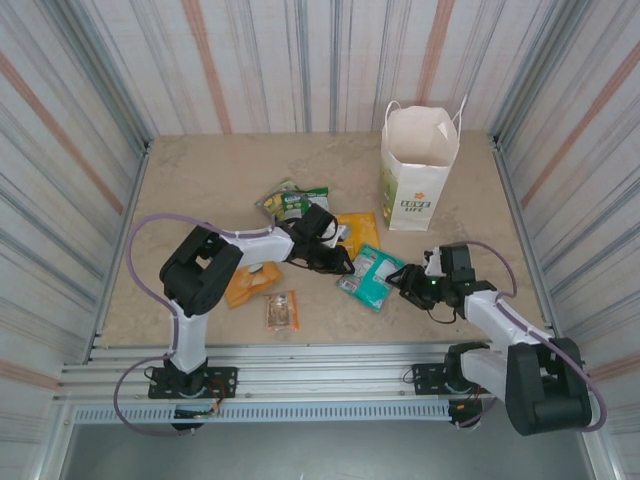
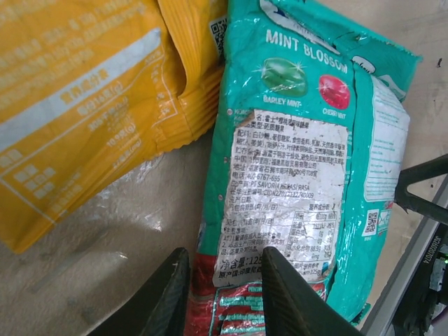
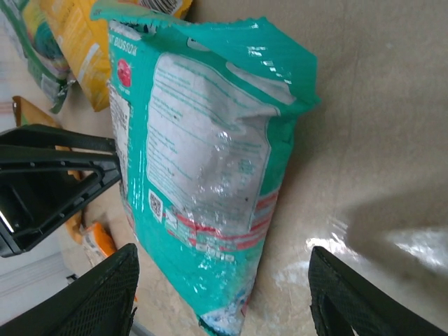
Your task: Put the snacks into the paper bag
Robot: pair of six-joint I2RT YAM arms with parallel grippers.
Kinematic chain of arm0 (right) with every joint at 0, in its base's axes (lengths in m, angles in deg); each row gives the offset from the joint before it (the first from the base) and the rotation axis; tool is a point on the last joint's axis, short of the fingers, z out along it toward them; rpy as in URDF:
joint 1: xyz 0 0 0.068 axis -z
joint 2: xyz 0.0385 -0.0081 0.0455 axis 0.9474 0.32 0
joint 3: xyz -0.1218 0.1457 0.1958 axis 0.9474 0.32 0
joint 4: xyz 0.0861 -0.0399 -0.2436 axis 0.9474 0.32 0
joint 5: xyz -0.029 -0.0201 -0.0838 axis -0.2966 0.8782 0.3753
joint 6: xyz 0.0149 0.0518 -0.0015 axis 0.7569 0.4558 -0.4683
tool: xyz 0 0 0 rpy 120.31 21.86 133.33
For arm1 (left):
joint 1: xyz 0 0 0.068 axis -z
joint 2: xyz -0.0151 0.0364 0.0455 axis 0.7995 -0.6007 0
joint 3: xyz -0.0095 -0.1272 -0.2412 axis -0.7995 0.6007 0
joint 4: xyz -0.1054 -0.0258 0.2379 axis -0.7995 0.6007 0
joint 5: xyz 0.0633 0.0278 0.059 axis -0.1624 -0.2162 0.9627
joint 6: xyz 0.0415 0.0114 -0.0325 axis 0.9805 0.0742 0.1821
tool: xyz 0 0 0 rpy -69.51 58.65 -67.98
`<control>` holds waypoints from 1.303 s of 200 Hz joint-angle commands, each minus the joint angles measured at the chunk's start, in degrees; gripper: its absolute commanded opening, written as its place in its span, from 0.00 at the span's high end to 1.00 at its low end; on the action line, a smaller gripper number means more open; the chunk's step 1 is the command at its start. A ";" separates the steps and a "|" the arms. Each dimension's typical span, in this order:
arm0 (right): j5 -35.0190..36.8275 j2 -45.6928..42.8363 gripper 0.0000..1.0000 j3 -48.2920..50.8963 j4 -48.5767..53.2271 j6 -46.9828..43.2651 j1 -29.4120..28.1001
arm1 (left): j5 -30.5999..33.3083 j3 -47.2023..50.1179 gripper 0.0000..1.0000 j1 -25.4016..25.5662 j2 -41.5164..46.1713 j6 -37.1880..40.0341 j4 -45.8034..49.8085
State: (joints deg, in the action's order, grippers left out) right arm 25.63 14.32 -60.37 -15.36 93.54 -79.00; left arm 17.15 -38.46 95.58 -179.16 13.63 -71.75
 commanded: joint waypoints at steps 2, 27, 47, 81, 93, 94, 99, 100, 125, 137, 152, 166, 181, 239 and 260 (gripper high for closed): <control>-1.38 3.07 0.35 0.04 -4.64 0.30 -0.25 | 0.78 1.56 0.69 0.39 -1.27 0.01 -0.34; -2.23 7.22 0.35 0.17 -8.66 0.21 -0.68 | 1.04 1.95 0.69 0.39 -1.79 0.31 -0.40; -3.42 10.16 0.35 0.28 -13.04 0.98 -1.25 | 1.17 2.31 0.69 0.39 -2.05 0.30 -0.59; -4.82 15.38 0.37 0.15 -22.72 3.34 -3.52 | 1.42 2.70 0.69 0.39 -2.17 -0.18 -1.03; -4.91 16.56 0.38 0.24 -25.48 4.08 -4.39 | 1.59 3.04 0.69 0.39 -1.98 -0.45 -1.09; -4.96 16.65 0.38 0.25 -25.72 4.12 -4.43 | 1.60 3.03 0.69 0.39 -1.93 -0.47 -1.10; -5.14 16.84 0.38 0.25 -26.53 4.22 -4.71 | 1.75 3.17 0.69 0.38 -1.72 -0.57 -1.33; -5.16 16.87 0.39 0.16 -26.69 4.19 -4.77 | 1.77 3.23 0.69 0.38 -1.76 -0.62 -1.31; -5.57 16.54 0.40 -0.32 -28.61 3.69 -5.80 | 1.82 3.63 0.69 0.39 -1.18 -1.12 -1.86; -4.66 16.06 0.43 -0.43 -29.28 3.80 -6.46 | 1.87 3.58 0.68 0.39 -1.02 -1.35 -2.02; -3.48 14.91 0.51 -0.45 -29.42 3.93 -7.08 | 1.79 3.62 0.68 0.40 -0.70 -1.71 -2.16; -2.29 13.10 0.59 -0.37 -27.80 3.44 -7.28 | 1.99 3.63 0.68 0.39 -0.10 -1.98 -2.20; -0.90 9.94 0.68 -0.51 -23.78 1.91 -7.29 | 2.47 3.44 0.67 0.39 0.79 -1.92 -1.97; 5.83 -10.07 0.89 -3.39 -3.71 -3.96 -6.35 | 4.93 -0.01 0.59 0.15 6.36 -0.16 3.26; 6.77 -16.35 0.92 -6.45 2.19 -5.36 -4.77 | 5.64 -2.30 0.57 -0.53 8.82 1.10 5.60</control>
State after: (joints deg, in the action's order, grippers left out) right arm 29.98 4.33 -61.90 -21.87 91.73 -85.40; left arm 20.78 -37.11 95.58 -175.42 12.74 -70.49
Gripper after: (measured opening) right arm 0.114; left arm 0.421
